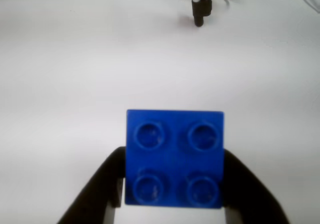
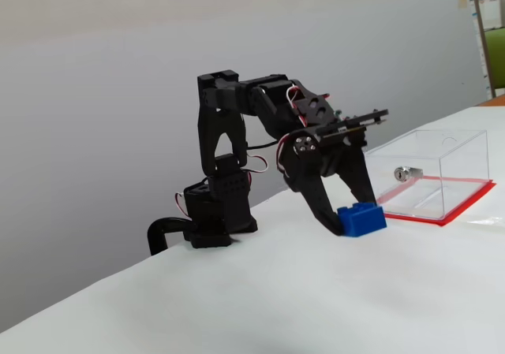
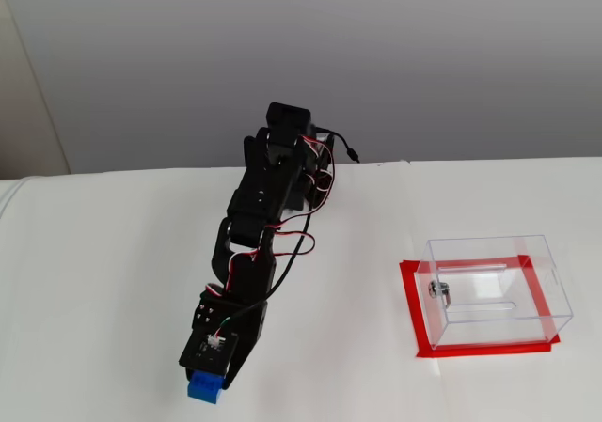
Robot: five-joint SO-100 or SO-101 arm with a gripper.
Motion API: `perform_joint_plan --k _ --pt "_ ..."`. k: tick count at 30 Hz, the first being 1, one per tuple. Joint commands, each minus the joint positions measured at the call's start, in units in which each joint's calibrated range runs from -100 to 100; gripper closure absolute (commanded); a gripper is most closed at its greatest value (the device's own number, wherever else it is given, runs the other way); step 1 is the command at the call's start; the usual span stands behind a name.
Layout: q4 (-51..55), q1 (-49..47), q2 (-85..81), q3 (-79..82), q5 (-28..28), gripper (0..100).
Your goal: Pick the blue lego brick and place it into the transparent box
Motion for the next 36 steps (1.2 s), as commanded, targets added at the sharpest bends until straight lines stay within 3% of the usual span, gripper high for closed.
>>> perform_joint_plan --k 1,16,36 --pt "4.72 -2.57 -8.78 -2.73 1.52 97" --pt "16.82 -19.58 -26.18 -2.73 2.88 97" --pt "24.91 -57.21 -32.62 -2.73 2.88 97"
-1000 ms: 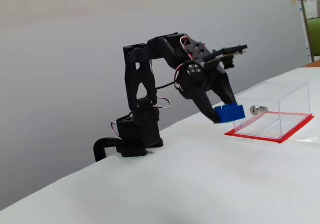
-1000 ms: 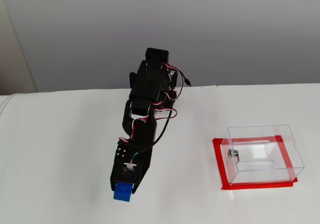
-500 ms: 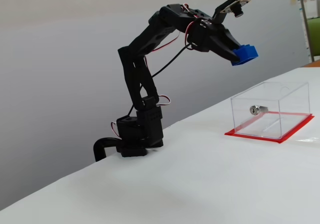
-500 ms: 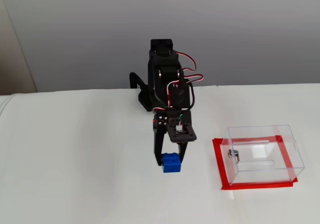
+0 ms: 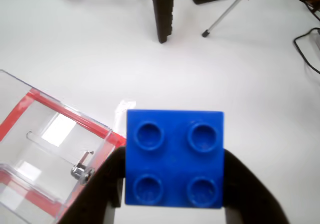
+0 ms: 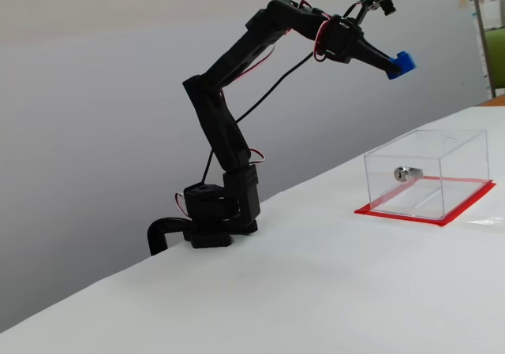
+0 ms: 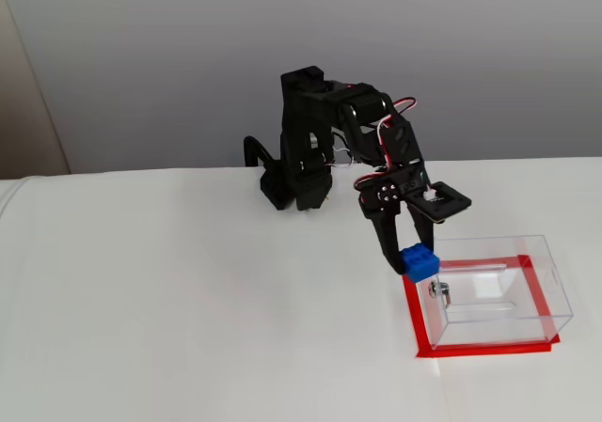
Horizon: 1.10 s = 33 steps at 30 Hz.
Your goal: Pick the blue lego brick and place it into the transparent box
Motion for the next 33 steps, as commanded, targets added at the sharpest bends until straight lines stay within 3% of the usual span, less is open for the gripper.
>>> perform_joint_plan --k 1,16,33 --pt "0.23 -6.99 -2.43 -2.65 0.19 97" --pt "-6.99 -29.09 -1.67 7.48 -0.22 96" --pt "-16.56 -30.06 14.62 8.75 -0.28 96"
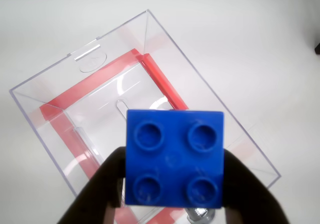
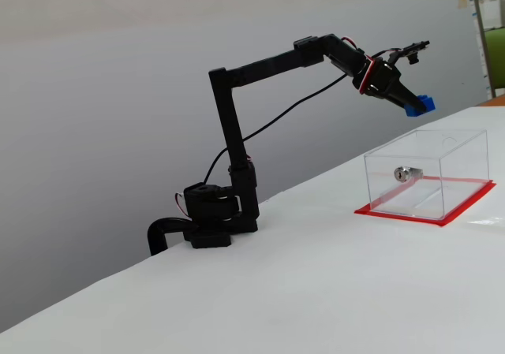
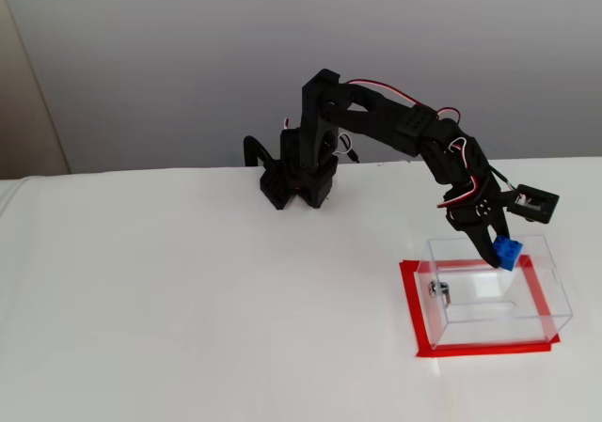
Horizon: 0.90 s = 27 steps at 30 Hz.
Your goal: Pick the blue lego brick and place it into the transparent box
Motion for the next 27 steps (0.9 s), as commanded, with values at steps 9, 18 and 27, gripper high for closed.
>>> perform_joint_plan --k 9,18,27 --pt "-1.82 0.25 3.30 -0.79 -0.33 96" --pt "-1.82 0.32 3.30 -0.79 -0.33 84" --pt "-1.82 0.25 3.30 -0.79 -0.38 79"
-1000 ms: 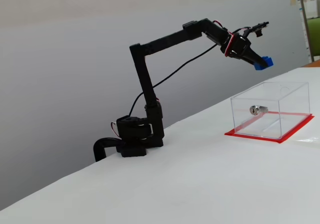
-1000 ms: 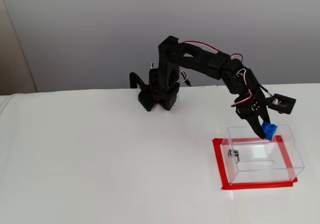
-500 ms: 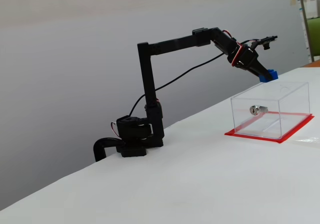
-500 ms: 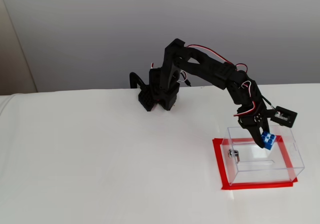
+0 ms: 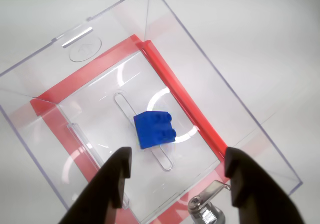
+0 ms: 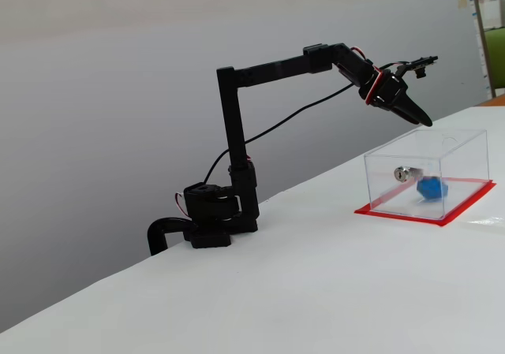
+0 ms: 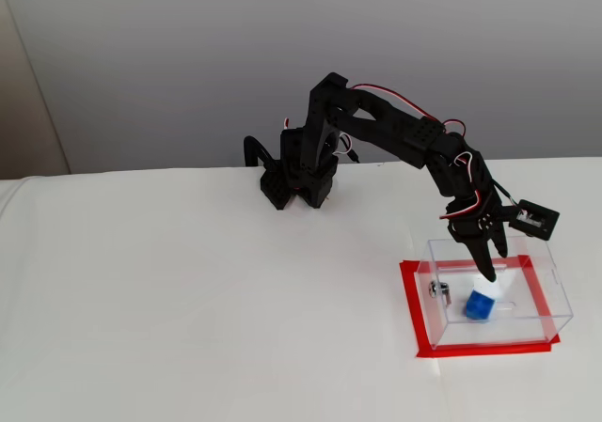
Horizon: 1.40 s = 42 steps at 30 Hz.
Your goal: Pick the blue lego brick and place it into the transparent box
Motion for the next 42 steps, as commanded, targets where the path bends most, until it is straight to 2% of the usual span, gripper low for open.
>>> perform_joint_plan --k 1,12,18,31,42 --pt "-1.05 0.25 -0.67 -0.79 -0.28 79" --pt "-1.05 0.32 -0.76 -0.88 -0.23 80" --pt "-1.05 0.25 -1.18 -0.88 0.13 99" --pt "-1.05 1.65 -4.92 -2.42 -0.13 97" --pt "-1.05 14.66 -22.82 4.18 -0.18 97"
